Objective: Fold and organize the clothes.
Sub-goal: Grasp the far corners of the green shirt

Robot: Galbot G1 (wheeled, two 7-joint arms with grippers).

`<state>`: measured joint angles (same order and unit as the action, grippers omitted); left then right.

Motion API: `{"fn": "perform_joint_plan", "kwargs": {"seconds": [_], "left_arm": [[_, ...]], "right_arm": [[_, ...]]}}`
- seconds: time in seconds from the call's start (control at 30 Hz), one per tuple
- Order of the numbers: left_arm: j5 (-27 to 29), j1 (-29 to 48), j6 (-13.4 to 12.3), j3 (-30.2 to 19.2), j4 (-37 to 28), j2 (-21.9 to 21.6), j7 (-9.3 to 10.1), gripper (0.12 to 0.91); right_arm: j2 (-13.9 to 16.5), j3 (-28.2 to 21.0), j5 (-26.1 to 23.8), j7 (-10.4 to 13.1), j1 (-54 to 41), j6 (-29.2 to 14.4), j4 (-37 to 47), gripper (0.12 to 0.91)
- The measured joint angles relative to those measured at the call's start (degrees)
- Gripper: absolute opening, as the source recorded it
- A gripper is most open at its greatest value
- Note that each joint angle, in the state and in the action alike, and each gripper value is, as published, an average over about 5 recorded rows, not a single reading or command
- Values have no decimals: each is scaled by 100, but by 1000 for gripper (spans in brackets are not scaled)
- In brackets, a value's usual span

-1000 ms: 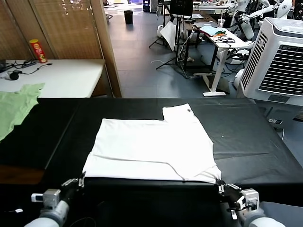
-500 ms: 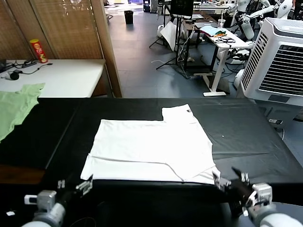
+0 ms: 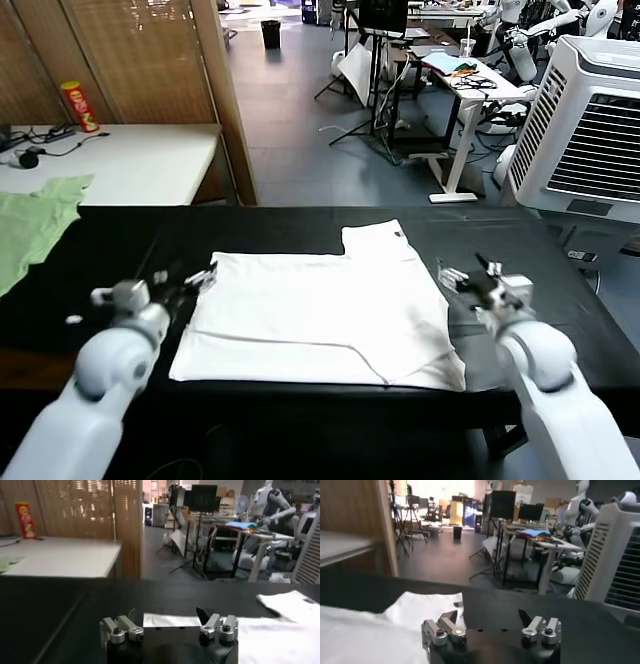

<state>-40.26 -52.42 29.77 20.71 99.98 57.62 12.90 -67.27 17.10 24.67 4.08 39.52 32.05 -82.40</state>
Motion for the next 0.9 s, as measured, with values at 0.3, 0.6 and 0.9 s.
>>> {"fn": "perform_joint_plan", "kwargs": {"seconds": [0.3, 0.6, 0.9], "left_arm": [[-142, 1323, 303, -713, -1782, 244, -352, 798], [-94, 1728, 373, -892, -2600, 325, -512, 798], [-111, 1716, 382, -934, -2729, 305, -636, 578]], "right_arm": [[-593, -374, -106, -42, -1024, 434, 1424, 798], [-802, -459, -257, -53, -1257, 561, 1862, 798], [-888, -425, -241, -69, -1249, 559, 1885, 527]]}}
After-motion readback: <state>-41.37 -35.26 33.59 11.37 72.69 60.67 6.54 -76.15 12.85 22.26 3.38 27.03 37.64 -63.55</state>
